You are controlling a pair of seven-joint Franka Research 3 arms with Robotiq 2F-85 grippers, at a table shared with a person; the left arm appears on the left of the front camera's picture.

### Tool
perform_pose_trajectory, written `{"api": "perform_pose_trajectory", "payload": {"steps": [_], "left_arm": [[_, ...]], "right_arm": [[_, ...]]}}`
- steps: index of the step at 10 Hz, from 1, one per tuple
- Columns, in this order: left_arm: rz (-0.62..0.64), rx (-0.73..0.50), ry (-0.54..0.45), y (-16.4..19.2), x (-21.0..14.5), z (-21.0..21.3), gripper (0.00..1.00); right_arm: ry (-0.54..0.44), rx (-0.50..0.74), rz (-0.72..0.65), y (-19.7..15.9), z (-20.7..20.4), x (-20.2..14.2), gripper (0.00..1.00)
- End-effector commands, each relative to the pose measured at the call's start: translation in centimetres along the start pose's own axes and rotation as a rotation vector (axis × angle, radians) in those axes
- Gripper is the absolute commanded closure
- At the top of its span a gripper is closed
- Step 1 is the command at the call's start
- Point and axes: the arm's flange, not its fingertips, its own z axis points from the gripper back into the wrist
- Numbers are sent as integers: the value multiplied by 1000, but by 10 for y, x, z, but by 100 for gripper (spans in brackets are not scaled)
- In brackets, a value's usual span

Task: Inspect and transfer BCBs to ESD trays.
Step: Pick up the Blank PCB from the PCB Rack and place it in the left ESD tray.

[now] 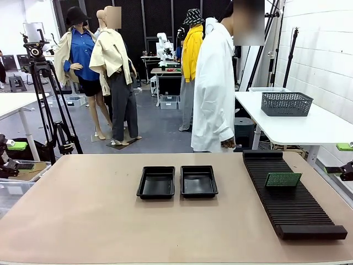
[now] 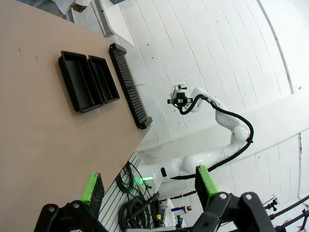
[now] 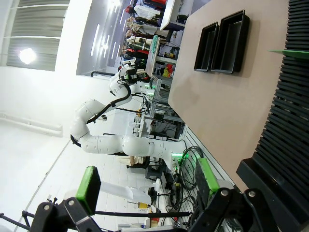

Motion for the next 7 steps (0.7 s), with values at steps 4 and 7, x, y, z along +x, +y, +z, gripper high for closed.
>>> {"api": "perform_pose_trajectory", "payload": {"steps": [4,7], "left_arm": [[-3,-2,1,-1,0,0,0],[-3,-2,1,-1,0,0,0]], "right_arm": [[32,-10,18,1,-1,10,0],[93,-122,43,9,-10,53,0]]}}
